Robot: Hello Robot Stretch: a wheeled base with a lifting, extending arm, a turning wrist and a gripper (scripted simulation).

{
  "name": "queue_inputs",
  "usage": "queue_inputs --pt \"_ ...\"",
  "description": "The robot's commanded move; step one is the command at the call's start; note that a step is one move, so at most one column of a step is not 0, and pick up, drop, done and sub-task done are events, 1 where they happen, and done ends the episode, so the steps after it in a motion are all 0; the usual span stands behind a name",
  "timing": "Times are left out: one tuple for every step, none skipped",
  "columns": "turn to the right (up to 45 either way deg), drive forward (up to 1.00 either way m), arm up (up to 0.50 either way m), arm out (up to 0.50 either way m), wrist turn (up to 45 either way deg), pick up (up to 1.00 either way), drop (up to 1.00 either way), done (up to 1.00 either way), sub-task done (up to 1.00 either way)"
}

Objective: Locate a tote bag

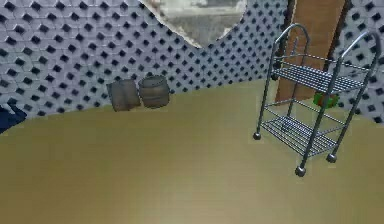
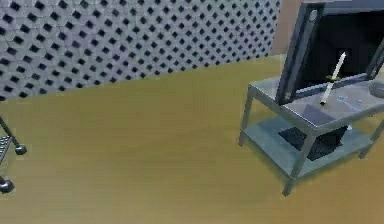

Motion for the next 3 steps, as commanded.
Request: queue_inputs --pt "0.0 1.0 0.0 0.0 0.0 0.0 0.0 0.0 0.0" --pt "0.0 1.0 0.0 0.0 0.0 0.0 0.0 0.0 0.0" --pt "3.0 0.0 0.0 0.0 0.0 0.0 0.0 0.0 0.0"
